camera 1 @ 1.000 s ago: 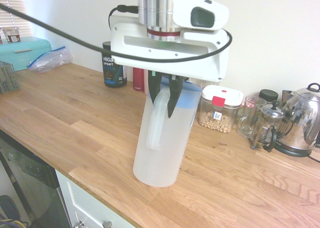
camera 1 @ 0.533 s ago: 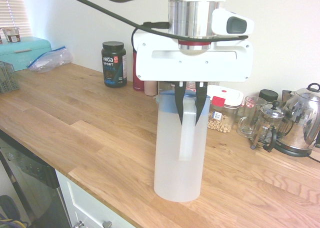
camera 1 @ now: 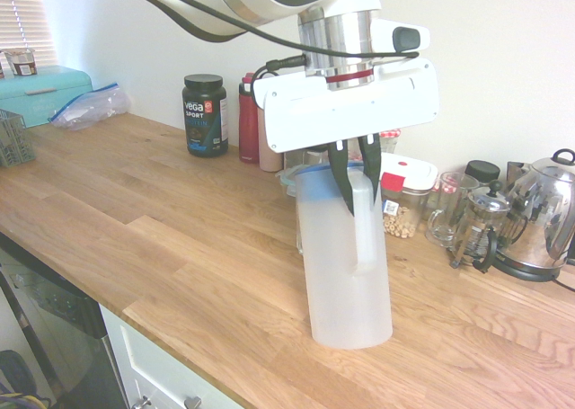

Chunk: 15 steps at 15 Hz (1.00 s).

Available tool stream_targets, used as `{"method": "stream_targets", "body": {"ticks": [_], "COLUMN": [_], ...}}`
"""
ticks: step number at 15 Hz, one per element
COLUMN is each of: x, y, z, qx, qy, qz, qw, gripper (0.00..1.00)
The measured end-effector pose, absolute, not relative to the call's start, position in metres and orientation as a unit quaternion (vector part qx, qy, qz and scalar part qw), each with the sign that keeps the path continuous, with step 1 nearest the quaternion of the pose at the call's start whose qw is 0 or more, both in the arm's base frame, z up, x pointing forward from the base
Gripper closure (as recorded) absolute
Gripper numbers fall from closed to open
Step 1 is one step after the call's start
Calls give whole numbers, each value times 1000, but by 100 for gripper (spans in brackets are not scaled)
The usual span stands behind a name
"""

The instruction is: Pour me some water

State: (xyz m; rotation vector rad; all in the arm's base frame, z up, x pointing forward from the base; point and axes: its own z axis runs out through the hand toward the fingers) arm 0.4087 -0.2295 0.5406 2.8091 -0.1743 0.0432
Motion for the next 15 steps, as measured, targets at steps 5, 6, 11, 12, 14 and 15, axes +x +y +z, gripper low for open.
{"method": "stream_targets", "body": {"ticks": [5,6,11,12,14,15], "x": [429,432,450,454,460,461], "y": [-228,-229,-209,-203,-194,-191], "z": [538,539,543,541,541,542], "qx": [976,974,970,969,964,962], "qy": [-11,-7,13,18,25,26], "qz": [-14,-14,-9,-10,-10,-9], "qw": [217,225,241,248,265,272], "gripper": [100,100,100,100,100,100]}}
